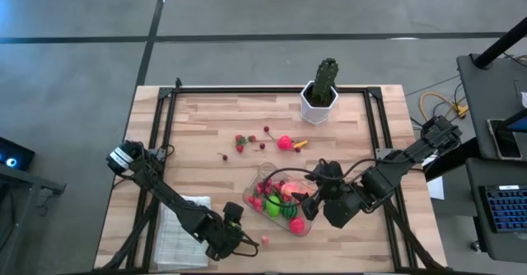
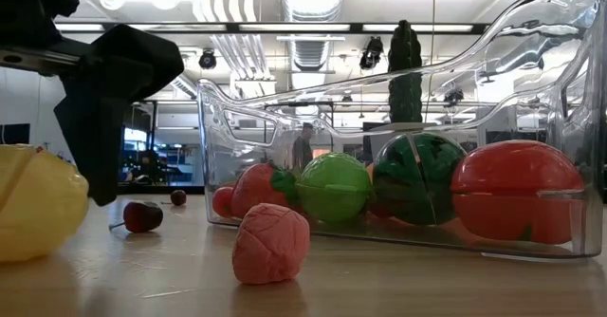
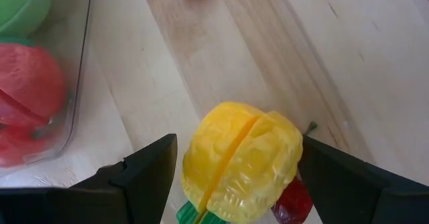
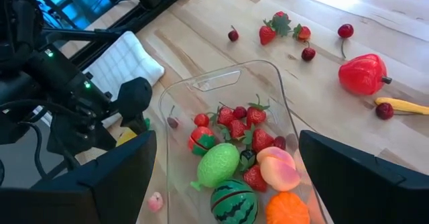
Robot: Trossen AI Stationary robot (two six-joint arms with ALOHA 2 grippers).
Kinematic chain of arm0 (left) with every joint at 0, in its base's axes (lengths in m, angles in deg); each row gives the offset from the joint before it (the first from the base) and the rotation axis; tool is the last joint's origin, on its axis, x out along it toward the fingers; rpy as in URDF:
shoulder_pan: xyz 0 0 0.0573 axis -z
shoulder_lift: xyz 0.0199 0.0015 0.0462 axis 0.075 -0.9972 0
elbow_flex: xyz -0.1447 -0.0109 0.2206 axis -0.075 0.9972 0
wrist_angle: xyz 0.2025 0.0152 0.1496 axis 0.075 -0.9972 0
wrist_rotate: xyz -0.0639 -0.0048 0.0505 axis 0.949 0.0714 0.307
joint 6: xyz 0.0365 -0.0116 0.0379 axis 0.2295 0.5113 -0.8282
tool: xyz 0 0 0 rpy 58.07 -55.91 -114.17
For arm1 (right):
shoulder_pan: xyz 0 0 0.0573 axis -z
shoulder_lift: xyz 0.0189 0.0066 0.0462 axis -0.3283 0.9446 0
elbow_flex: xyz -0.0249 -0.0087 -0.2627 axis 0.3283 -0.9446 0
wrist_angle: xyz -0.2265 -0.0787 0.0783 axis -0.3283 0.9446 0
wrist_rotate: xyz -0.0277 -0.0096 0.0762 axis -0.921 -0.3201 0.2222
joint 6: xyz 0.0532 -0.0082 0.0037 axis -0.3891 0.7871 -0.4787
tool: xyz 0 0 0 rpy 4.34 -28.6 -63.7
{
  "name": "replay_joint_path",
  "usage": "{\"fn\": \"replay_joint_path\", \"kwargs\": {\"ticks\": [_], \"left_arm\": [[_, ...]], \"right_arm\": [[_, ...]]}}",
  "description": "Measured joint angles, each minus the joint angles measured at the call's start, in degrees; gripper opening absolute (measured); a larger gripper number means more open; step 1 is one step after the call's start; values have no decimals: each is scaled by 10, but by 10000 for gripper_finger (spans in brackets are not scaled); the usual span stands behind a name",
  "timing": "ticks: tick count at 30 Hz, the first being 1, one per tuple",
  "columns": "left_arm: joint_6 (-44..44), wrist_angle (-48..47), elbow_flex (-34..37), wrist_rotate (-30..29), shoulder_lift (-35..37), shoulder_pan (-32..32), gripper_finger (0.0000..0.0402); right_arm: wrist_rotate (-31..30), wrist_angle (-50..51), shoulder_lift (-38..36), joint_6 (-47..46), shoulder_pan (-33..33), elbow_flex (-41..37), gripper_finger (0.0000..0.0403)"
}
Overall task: Pick and placing Produce into tupperware
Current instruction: Put the yellow pineapple into the transparent bin
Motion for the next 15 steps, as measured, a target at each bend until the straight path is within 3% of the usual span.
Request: {"fn": "replay_joint_path", "kwargs": {"ticks": [15], "left_arm": [[0, -9, -6, 0, 1, 0, 226]], "right_arm": [[0, 3, 0, 0, 0, 0, 357]]}}
